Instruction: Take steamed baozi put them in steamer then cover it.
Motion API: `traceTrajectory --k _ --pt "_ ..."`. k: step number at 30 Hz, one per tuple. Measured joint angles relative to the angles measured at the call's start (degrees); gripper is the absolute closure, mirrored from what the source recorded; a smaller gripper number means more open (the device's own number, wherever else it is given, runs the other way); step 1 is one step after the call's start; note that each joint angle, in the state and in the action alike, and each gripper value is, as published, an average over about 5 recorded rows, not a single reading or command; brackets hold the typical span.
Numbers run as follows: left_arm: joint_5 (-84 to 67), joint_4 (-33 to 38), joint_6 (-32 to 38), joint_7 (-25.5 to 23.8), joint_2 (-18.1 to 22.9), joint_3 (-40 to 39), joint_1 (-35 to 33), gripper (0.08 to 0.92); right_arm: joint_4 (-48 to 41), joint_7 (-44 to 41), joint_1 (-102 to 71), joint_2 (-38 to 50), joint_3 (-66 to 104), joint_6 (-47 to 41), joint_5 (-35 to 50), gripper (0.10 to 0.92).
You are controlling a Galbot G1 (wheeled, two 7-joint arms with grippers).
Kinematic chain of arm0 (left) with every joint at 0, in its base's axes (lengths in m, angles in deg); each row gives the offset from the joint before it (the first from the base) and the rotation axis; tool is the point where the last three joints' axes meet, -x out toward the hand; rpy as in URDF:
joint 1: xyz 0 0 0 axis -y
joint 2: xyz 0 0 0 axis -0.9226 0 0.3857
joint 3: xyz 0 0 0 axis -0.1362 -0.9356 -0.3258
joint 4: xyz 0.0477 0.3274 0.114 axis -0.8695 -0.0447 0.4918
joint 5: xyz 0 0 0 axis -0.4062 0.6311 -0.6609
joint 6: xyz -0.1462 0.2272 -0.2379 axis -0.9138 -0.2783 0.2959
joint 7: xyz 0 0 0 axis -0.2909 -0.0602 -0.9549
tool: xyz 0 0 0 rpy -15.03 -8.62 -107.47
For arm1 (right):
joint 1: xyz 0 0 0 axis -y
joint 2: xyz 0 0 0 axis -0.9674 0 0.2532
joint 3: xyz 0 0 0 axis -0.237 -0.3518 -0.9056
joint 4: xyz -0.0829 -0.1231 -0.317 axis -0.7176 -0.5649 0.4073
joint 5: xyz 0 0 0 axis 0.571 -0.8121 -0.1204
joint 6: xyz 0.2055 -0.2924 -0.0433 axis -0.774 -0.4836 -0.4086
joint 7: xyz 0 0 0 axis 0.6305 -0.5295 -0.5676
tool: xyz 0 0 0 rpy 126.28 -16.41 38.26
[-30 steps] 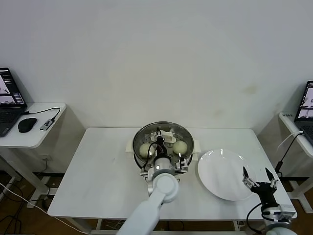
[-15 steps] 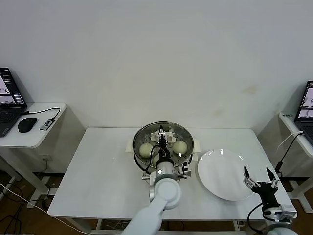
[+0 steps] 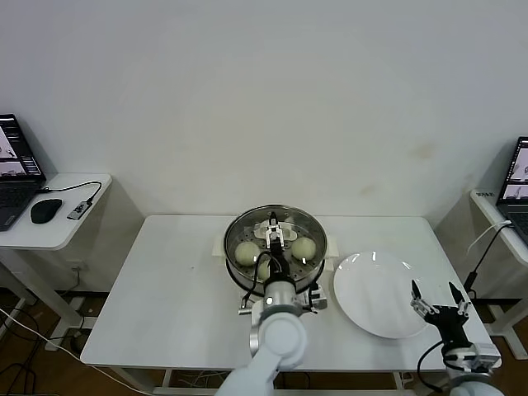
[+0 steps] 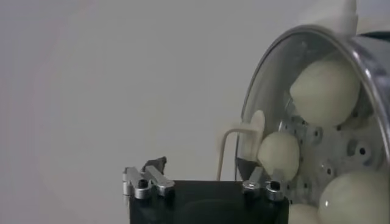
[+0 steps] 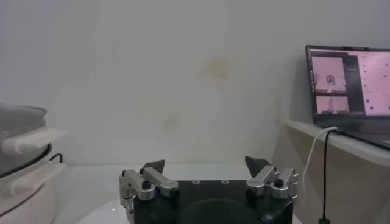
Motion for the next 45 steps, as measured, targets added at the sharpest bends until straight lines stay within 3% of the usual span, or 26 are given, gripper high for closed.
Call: traceTrajectory --k 11,20,32,45 --pt "-5.3 10.4 0.0 3.0 -2.0 3.5 -5.7 0.177 1.2 1.2 -0.5 0.8 -2.1 -2.0 2.2 0.203" --pt "-31.0 19.4 0.8 11.8 -6.4 16.1 -13.3 0.177 2.7 2.9 -3.2 3.3 -5.0 -2.9 3.5 0.203" --pt "-71.2 20.1 19.7 15.2 -9.3 36.1 -28.4 0.177 4.0 4.3 -6.7 3.1 -8.6 -1.9 2.9 0.203" --pt "-85.6 19.3 30.6 14.6 -9.4 42.1 -37.2 0.177 7.3 6.3 -10.0 3.8 -9.5 -2.8 2.5 0.203"
